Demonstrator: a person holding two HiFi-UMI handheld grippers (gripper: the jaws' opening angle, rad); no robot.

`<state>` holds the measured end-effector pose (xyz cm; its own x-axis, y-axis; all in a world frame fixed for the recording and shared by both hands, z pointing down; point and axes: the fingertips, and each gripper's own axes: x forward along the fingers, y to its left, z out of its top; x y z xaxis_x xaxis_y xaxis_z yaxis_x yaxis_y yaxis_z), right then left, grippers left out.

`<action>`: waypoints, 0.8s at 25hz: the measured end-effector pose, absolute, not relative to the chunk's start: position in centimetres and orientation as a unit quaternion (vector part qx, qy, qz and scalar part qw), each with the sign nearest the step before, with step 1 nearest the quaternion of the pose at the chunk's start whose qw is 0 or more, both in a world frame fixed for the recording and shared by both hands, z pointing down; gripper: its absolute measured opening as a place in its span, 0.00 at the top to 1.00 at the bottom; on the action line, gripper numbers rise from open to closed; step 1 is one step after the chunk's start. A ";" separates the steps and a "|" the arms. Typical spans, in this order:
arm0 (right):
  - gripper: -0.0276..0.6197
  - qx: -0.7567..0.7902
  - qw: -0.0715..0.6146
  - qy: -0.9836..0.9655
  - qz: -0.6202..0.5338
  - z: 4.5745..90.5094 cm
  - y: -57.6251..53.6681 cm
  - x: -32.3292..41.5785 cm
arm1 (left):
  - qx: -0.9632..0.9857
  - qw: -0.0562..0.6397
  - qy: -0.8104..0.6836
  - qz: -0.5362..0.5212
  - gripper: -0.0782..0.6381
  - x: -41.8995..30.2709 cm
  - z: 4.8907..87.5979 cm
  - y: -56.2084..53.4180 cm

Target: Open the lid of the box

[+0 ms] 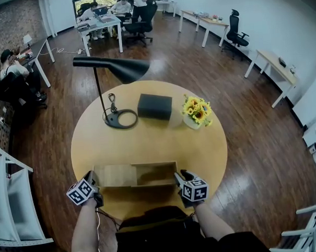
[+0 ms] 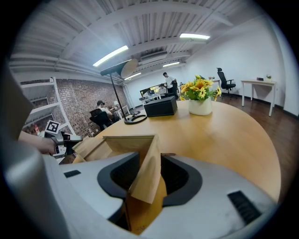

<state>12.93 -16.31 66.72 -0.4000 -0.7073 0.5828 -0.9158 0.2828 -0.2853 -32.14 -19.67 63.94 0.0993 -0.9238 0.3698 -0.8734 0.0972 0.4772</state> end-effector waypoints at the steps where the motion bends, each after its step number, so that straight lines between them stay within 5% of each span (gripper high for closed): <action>1: 0.73 0.520 0.175 -0.782 0.297 66.7 -16.3 12.9 | 0.669 0.314 -0.672 -0.043 0.84 -32.2 64.0 -19.7; 6: 0.73 0.523 0.166 -0.784 0.292 66.1 -16.4 13.1 | 0.668 0.306 -0.675 -0.066 0.69 -32.7 63.0 -19.8; 19: 0.73 0.599 0.014 -0.770 0.219 54.3 -16.9 19.8 | 0.716 0.172 -0.661 -0.146 0.69 -32.3 52.5 -18.1; 20: 0.79 0.603 0.005 -0.769 0.210 53.3 -16.7 20.3 | 0.725 0.160 -0.652 -0.155 0.70 -31.7 51.4 -17.8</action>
<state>20.26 -16.73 53.30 -0.2719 -0.9261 0.2618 -0.9304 0.1834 -0.3175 -31.66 -17.77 51.43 0.1021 -0.9946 -0.0157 -0.8953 -0.0988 0.4343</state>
